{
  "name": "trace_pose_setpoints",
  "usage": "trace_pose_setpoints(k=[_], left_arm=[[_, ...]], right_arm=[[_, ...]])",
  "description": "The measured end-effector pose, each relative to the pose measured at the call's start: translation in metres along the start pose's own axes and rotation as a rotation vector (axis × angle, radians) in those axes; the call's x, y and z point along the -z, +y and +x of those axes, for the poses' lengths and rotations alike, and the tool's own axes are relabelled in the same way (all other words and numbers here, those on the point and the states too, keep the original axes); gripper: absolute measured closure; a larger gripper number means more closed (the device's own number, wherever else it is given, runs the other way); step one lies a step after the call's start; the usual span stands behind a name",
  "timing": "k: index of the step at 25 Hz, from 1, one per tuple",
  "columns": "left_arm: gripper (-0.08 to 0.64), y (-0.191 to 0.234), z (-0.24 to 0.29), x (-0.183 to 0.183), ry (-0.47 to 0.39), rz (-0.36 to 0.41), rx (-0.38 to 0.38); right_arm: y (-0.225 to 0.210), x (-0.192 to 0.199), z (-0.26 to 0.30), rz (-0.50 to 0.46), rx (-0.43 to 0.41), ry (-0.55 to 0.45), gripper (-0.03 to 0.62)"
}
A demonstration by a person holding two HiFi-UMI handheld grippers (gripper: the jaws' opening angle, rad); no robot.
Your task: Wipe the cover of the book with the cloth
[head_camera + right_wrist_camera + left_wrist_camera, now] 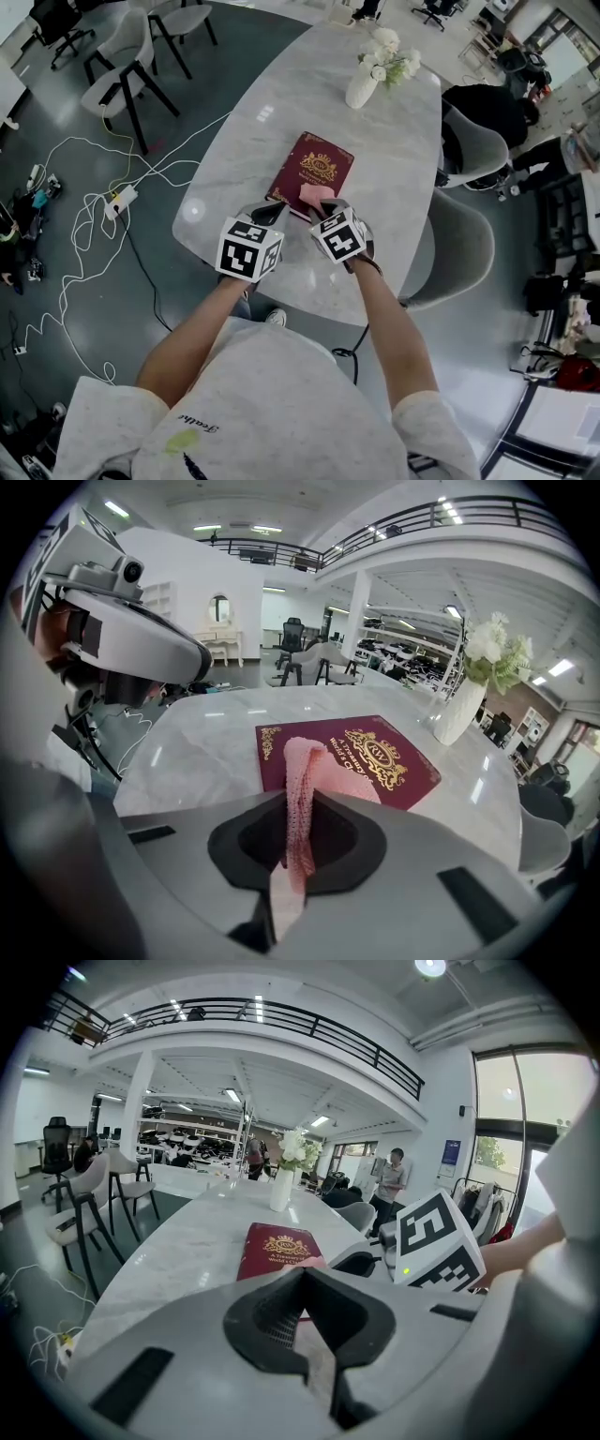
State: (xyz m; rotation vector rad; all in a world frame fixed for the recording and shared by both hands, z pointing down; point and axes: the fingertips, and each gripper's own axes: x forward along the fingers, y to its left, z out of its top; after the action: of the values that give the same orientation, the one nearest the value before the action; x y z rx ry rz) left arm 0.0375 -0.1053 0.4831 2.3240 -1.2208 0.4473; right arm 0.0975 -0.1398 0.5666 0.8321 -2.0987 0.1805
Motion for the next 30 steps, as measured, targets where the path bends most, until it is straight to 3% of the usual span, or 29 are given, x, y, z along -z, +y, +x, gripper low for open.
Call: trace_pose_setpoints(k=[20,30], left_arm=[[0.554,-0.007,-0.007,0.007,0.0,-0.003,-0.016],[0.554,-0.002,0.002,-0.002,0.012,0.019,-0.002]], right_arm=[[0.026,0.003,-0.013,-0.018,-0.047,-0.022,0.574],[-0.001,-0.029,-0.034,-0.02,0.01,-0.096,0.574]])
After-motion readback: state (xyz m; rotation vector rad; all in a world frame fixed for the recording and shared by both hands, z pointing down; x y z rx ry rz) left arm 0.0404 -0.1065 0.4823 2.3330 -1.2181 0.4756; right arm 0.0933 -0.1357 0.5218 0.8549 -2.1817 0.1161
